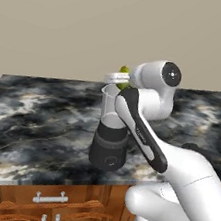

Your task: Open the blender lid, put the pear in the blender, close the lid, and start the blender.

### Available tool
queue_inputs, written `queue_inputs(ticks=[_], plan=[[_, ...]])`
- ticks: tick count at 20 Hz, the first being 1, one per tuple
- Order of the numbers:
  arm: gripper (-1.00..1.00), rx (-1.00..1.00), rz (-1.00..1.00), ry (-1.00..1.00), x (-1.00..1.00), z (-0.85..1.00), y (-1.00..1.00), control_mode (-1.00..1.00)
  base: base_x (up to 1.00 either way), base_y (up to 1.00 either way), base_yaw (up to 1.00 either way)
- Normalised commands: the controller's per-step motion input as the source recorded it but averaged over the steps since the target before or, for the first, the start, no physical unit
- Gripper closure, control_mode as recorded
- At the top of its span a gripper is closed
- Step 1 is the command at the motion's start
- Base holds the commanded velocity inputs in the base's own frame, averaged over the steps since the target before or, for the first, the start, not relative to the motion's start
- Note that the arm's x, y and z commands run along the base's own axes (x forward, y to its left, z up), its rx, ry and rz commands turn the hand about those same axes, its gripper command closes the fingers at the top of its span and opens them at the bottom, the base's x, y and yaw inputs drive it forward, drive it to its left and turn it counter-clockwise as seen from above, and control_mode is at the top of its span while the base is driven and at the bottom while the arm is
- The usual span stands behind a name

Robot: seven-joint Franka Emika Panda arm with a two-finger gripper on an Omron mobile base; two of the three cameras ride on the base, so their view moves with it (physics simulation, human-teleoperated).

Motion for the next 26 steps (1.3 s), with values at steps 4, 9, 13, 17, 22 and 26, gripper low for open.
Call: queue_inputs(ticks=[4,9,13,17,22,26], plan=[[1.00,0.02,0.00,0.25,0.58,-0.07,-0.08,-1.00,0.00,0.00,0.00],[1.00,-0.02,0.00,0.31,0.50,-0.11,0.00,-1.00,0.00,0.00,0.00],[1.00,-0.02,0.00,0.24,0.40,-0.26,0.00,-1.00,0.00,0.00,0.00],[1.00,0.00,0.00,0.15,0.27,-0.49,0.00,-1.00,0.00,0.00,0.00],[1.00,-0.01,0.00,0.09,0.16,-0.40,0.00,-1.00,0.00,0.00,0.00],[1.00,0.00,0.00,-0.03,-0.39,-0.11,0.00,-1.00,0.00,0.00,0.00]])
